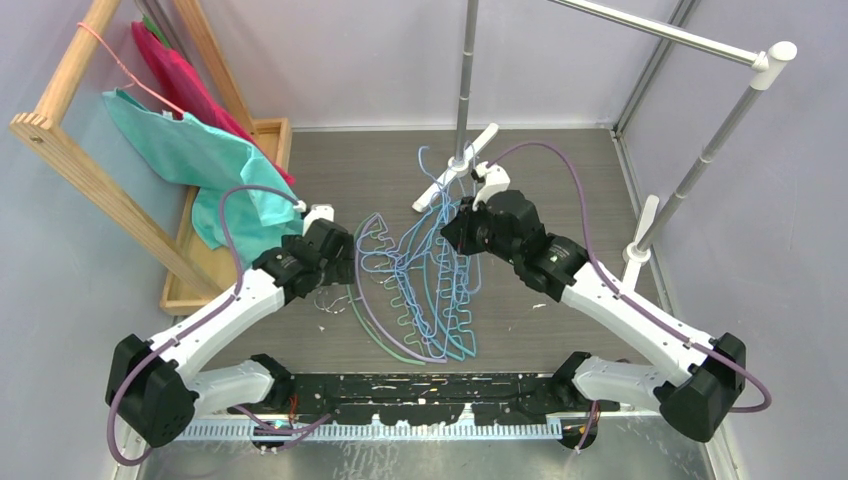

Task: Organize the hangers

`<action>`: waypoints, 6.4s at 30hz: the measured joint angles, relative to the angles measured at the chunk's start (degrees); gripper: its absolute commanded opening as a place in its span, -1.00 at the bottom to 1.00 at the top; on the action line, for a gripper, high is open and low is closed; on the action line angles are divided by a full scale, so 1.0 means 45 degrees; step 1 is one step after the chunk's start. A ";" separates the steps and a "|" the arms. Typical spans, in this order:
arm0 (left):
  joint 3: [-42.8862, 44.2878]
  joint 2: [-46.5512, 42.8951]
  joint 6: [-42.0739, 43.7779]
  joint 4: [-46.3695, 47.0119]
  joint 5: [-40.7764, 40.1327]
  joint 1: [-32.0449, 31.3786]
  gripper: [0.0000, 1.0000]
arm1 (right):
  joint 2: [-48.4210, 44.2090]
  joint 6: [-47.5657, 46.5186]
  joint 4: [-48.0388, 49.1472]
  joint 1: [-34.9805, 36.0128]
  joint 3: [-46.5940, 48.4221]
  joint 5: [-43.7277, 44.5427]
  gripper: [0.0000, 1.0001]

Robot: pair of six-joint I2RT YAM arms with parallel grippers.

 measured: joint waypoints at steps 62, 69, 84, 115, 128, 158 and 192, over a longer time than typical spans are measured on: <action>0.0724 -0.0078 0.0015 -0.0185 0.0379 0.0010 0.96 | 0.0971 -0.1598 0.2555 -0.6033 0.5425 0.1229 -0.97; 0.0787 0.0214 0.0019 -0.0141 0.0384 0.0010 0.96 | 0.1724 -0.0879 0.3419 -0.8369 0.5610 0.0389 -0.98; 0.0792 0.0442 0.0015 0.0063 0.0389 0.0010 0.96 | 0.2064 0.0656 0.3798 -1.0535 0.4459 -0.0976 -0.52; -0.0107 0.0792 -0.0087 0.1049 0.1103 0.0010 0.96 | -0.1316 -0.0039 0.1307 -0.8908 0.6159 -0.2516 -0.08; -0.0107 0.1360 -0.0078 0.1180 0.1078 0.0010 0.96 | 0.2608 -0.2055 -0.0379 -0.1316 0.1277 -0.0160 -0.09; -0.0578 0.1632 -0.0306 0.1292 0.1137 0.0010 0.96 | 0.4619 -0.2973 -0.0058 -0.1588 -0.3259 0.1841 0.34; -0.0860 0.0903 -0.0393 0.1171 0.0889 0.0010 0.96 | 0.0325 -0.0913 -0.1185 -0.1229 -0.0287 -0.2953 -0.97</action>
